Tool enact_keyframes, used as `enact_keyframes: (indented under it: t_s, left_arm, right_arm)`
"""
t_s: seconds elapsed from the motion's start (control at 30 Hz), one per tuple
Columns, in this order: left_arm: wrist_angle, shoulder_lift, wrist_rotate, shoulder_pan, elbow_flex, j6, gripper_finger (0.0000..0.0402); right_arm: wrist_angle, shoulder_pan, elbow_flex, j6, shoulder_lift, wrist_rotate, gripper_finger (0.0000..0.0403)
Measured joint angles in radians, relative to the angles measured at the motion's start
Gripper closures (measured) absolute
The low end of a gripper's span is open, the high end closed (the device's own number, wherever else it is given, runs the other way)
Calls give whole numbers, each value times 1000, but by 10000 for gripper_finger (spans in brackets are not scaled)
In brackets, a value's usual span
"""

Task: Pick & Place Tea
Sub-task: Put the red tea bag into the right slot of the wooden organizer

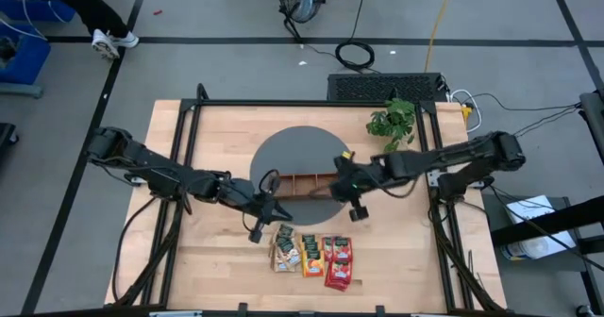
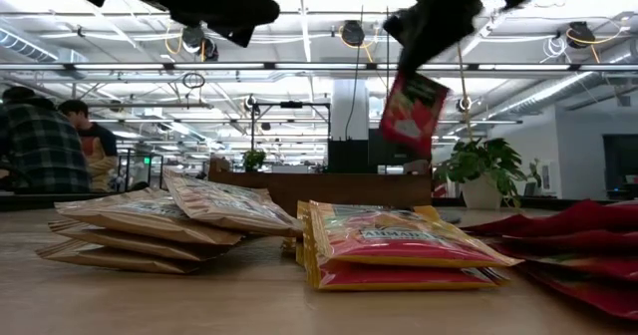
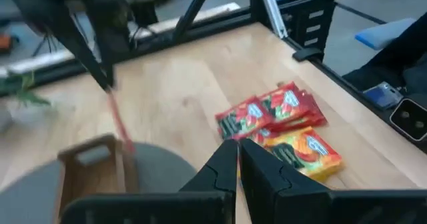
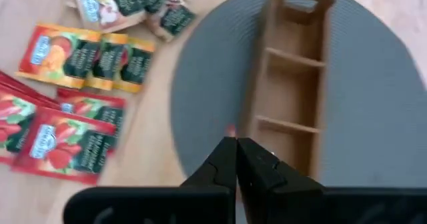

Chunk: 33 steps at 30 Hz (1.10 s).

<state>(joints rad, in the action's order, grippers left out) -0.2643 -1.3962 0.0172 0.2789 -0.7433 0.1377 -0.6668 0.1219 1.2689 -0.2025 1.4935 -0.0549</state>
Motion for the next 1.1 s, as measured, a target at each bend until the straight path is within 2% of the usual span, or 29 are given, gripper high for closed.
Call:
enact_keyframes:
  t_s: [0.17,0.33,0.53,0.63,1.1]
  left_arm:
    - [46,6,2,26,0,-9,376]
    - [83,6,-1,56,0,-26,376]
    - [82,6,-28,84,0,-36,376]
    - [81,6,-29,93,0,-39,376]
    - [81,6,-29,93,0,-59,376]
  right_arm:
    - [-199,-80,239,-78,145,0,403]
    - [-321,-123,345,-136,286,-2,403]
    - [-286,-137,349,-166,366,-14,403]
    - [-268,-137,349,-158,371,-52,403]
    - [-159,-142,311,-85,364,-57,403]
